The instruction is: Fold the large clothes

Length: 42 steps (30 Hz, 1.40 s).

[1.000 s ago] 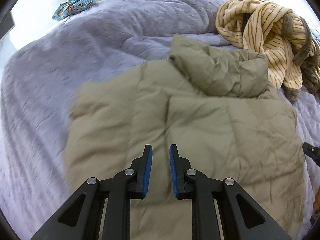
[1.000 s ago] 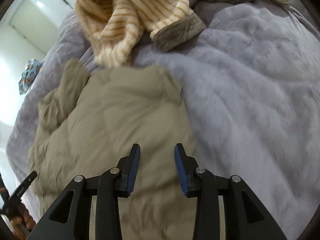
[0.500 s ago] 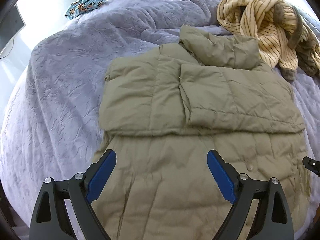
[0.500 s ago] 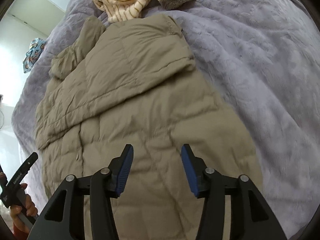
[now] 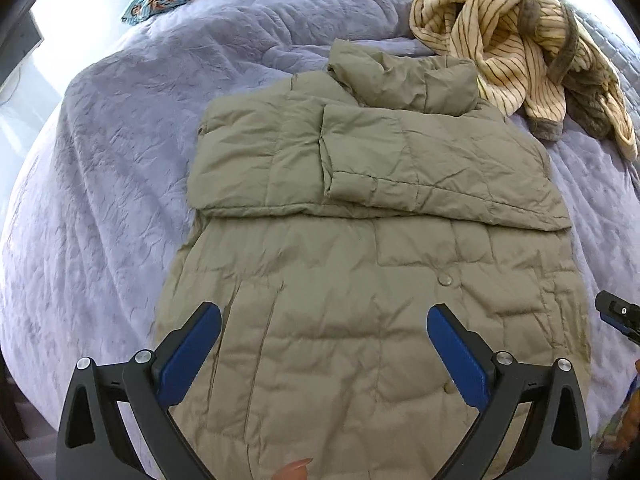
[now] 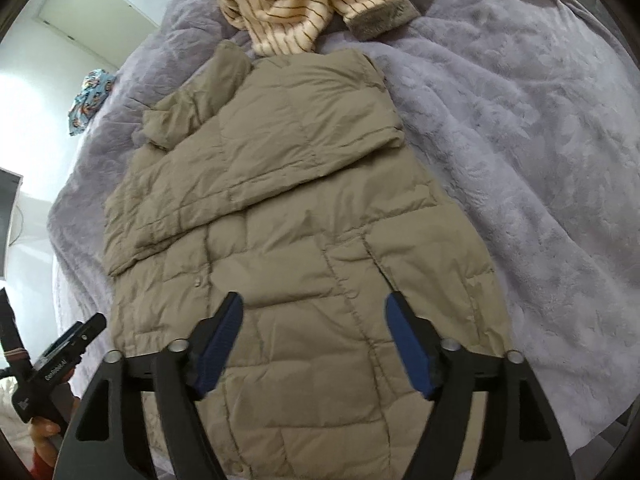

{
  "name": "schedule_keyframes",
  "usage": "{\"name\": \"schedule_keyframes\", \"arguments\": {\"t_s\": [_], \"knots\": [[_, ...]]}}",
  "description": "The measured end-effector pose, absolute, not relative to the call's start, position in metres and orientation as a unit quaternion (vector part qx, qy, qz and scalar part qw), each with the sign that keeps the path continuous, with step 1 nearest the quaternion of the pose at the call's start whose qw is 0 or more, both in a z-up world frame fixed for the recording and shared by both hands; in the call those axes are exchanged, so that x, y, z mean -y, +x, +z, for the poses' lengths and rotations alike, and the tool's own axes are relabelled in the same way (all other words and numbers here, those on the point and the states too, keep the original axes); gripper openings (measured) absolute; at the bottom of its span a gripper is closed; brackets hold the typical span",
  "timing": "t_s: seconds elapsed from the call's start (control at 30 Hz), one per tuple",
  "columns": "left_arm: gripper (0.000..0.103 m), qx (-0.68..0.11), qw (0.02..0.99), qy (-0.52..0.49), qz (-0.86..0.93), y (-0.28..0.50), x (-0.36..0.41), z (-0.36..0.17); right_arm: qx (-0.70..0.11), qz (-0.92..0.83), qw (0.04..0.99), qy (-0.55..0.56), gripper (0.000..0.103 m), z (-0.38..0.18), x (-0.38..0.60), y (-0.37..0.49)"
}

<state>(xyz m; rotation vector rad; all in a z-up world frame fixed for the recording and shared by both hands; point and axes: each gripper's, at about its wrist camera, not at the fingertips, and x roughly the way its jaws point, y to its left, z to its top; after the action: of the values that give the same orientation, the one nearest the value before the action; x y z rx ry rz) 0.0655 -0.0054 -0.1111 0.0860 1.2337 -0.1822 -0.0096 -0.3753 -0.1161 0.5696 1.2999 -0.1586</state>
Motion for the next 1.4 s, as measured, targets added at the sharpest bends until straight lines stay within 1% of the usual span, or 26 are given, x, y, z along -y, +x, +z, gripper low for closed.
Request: {"name": "schedule_keyframes", "arguments": {"t_s": [0.17, 0.27, 0.4, 0.5, 0.63, 0.67, 0.7, 0.83, 1.13, 1.4], "knots": [[0.103, -0.585, 0.807, 0.026, -0.081, 0.058, 0.002, -0.102, -0.595, -0.071, 0.755, 0.266, 0.081, -0.107, 0.374, -0.013], [0.103, -0.59, 0.803, 0.024, -0.079, 0.054, 0.002, -0.1, -0.597, -0.066, 0.753, 0.271, 0.084, -0.104, 0.373, -0.015], [0.103, -0.591, 0.803, 0.04, -0.067, 0.048, 0.003, -0.097, -0.598, -0.052, 0.752, 0.271, 0.087, -0.099, 0.366, -0.018], [0.103, -0.6, 0.797, 0.034, -0.065, 0.044, -0.001, -0.097, -0.594, -0.039, 0.757, 0.269, 0.088, -0.094, 0.36, -0.02], [0.103, -0.597, 0.8, 0.061, -0.025, 0.04, -0.004, -0.095, -0.586, -0.031, 0.759, 0.281, 0.089, -0.091, 0.359, -0.025], [0.103, -0.598, 0.799, 0.059, -0.022, 0.039, -0.005, -0.095, -0.581, -0.029, 0.76, 0.289, 0.091, -0.09, 0.359, -0.027], [0.103, -0.6, 0.798, 0.056, -0.023, 0.037, -0.006, -0.094, -0.577, -0.028, 0.761, 0.295, 0.102, -0.089, 0.36, -0.029], [0.103, -0.604, 0.795, 0.051, -0.032, 0.028, -0.007, -0.087, -0.569, -0.025, 0.764, 0.305, 0.103, -0.086, 0.361, -0.033], [0.103, -0.606, 0.794, 0.044, -0.01, 0.005, -0.007, -0.077, -0.587, -0.002, 0.738, 0.334, 0.103, -0.096, 0.373, -0.048], [0.103, -0.608, 0.793, 0.022, 0.03, -0.03, -0.01, -0.075, -0.625, 0.025, 0.686, 0.371, 0.103, -0.129, 0.399, -0.066]]}}
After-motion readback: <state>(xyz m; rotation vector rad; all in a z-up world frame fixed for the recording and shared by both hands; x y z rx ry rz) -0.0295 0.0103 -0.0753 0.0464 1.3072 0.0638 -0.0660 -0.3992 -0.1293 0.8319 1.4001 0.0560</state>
